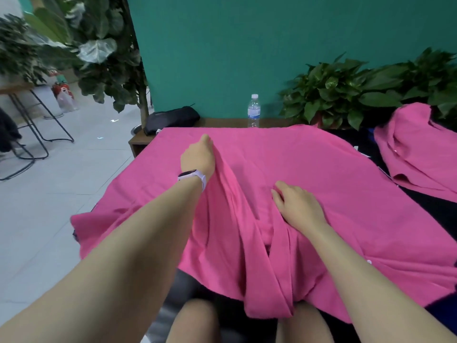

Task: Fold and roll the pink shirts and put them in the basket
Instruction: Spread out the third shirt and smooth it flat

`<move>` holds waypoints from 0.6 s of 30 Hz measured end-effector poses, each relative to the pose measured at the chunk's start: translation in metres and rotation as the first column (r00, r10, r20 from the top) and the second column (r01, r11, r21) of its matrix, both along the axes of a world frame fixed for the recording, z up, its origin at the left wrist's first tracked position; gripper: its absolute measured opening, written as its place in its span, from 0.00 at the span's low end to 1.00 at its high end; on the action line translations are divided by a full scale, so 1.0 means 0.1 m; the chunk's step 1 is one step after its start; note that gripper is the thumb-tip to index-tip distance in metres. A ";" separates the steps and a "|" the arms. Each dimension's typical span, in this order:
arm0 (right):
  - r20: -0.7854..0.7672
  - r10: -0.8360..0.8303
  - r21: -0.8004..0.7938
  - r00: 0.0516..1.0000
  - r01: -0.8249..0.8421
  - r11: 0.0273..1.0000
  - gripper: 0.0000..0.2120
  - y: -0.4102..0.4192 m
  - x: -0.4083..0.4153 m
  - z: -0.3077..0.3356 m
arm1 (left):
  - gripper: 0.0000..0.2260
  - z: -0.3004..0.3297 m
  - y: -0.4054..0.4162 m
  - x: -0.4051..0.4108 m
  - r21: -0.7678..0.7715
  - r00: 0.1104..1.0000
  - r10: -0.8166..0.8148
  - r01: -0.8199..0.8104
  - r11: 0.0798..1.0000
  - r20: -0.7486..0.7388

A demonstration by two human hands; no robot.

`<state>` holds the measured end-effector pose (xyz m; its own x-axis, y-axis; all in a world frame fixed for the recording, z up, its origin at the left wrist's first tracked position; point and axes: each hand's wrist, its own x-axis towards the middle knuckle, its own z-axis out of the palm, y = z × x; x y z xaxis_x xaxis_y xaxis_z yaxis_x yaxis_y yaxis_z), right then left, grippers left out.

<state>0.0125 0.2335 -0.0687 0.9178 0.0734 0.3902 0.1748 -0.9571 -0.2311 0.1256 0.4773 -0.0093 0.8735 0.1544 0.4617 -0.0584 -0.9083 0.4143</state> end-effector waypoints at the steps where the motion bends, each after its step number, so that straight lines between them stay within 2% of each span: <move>1: -0.003 0.000 0.001 1.000 0.000 1.000 0.11 0.00 0.00 0.00 | 0.05 -0.01 -0.03 0.10 0.018 1.000 0.000 0.000 1.000 0.002; 3: 0.000 -0.004 -0.009 1.000 0.004 1.000 0.11 0.00 0.01 -0.01 | 0.04 -0.02 -0.14 0.27 0.105 0.999 -0.036 0.037 0.994 -0.017; 5: 0.001 -0.004 -0.019 1.000 0.004 1.000 0.10 -0.01 0.03 -0.01 | 0.07 -0.08 -0.22 0.38 0.207 0.995 -0.068 0.082 0.975 -0.073; 8: 0.009 0.019 -0.003 1.000 -0.019 1.000 0.11 -0.01 0.01 0.01 | 0.07 -0.34 -0.29 0.45 0.232 0.987 -0.066 0.099 0.968 -0.146; 13: 0.134 0.101 0.040 0.986 -0.107 0.993 0.16 0.05 -0.10 0.16 | 0.07 -0.56 -0.31 0.58 0.268 0.993 -0.096 0.111 0.957 -0.066; 15: 0.174 0.119 0.027 0.978 -0.125 0.992 0.15 0.07 0.05 0.39 | 0.08 -0.58 -0.29 0.62 0.249 0.995 -0.090 0.100 0.963 -0.054; 18: 0.332 0.103 -0.031 0.938 -0.099 0.995 0.13 0.05 0.51 0.80 | 0.06 -0.59 -0.29 0.64 0.238 0.998 -0.062 0.068 0.969 -0.033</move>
